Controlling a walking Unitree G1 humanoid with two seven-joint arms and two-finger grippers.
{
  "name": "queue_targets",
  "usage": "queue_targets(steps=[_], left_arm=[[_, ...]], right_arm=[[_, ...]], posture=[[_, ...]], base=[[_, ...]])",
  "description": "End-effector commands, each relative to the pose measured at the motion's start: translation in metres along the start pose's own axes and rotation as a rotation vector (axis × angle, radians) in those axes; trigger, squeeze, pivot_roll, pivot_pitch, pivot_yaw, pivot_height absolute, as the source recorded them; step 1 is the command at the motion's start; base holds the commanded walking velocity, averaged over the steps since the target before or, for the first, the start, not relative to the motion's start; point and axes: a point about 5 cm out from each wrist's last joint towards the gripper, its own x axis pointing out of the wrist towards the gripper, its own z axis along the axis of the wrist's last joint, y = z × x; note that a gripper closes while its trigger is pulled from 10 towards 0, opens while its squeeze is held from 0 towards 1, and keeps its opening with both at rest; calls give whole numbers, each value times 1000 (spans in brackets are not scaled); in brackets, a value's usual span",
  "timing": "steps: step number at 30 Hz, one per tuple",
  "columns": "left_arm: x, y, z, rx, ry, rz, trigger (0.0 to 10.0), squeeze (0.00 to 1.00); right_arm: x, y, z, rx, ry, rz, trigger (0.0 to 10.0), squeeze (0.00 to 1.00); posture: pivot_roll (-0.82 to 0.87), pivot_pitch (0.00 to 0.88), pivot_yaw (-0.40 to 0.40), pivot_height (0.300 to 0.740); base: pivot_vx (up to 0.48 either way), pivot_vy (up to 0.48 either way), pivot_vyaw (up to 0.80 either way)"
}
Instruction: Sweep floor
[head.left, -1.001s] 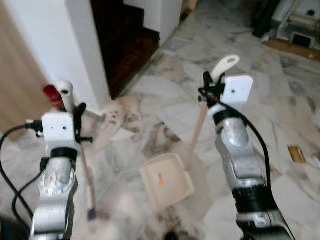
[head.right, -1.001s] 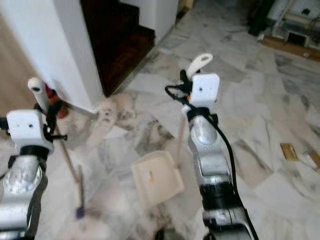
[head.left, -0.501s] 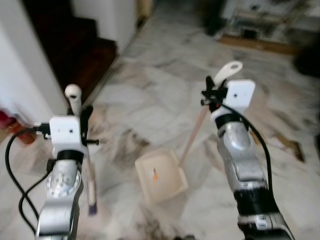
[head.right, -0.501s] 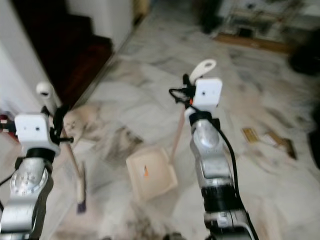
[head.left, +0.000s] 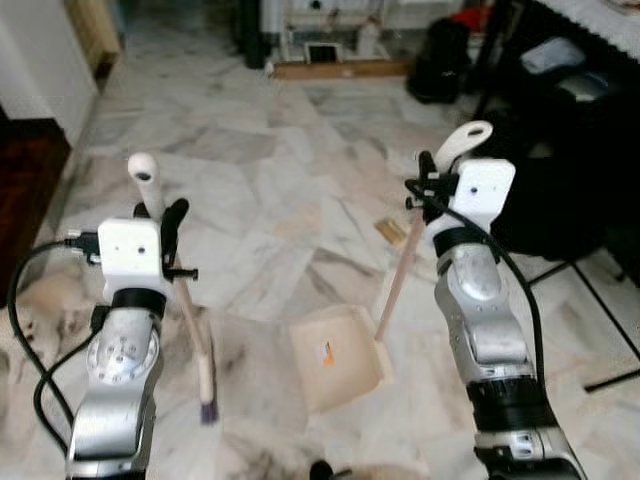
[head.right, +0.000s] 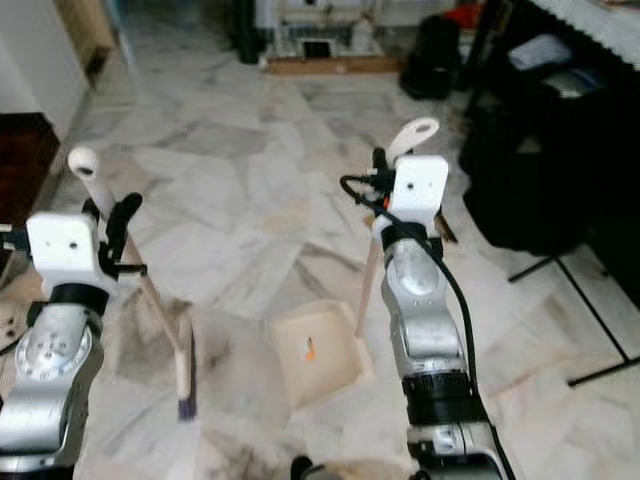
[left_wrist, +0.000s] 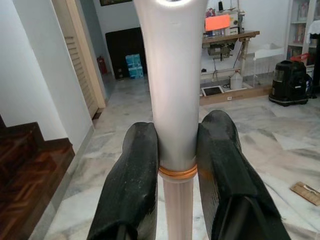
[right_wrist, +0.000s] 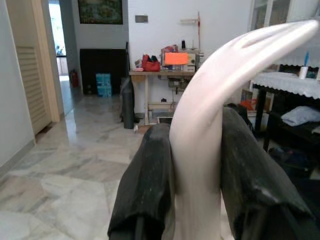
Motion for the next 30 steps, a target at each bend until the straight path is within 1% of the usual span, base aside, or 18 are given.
queue_targets(steps=[1,5,11,18,21,22,30], left_arm=[[-2,0,2,-4,-3,-24,10000,0],[-3,-2,2,-24,-3,-22,10000,0],[-5,2,1,-20,4,-1,10000,0],[-6,0,0,-24,14,-3,10000,0],[-7,0,-1,-26,17,2,10000,0],[-7,0,-2,-26,19,4,10000,0],[-8,1,-2,-25,22,11,10000,0]], right_arm=[[1,5,11,23,-55,18,10000,0],[2,7,10,26,-43,25,10000,0],[3,10,14,31,-59,41,10000,0],[3,10,13,44,-46,53,10000,0],[4,11,14,42,-50,66,10000,0],[3,11,15,28,-61,69,10000,0],[3,12,17,33,-72,80,10000,0]], posture=[[-24,128,11,740],[-23,131,3,740],[-27,139,-8,740],[-30,142,-14,740],[-31,143,-17,740],[-31,142,-18,740],[-32,134,-23,740]], base=[[0,0,0],[0,0,0],[0,0,0],[297,0,0],[311,0,-800],[315,0,0],[323,0,0]])
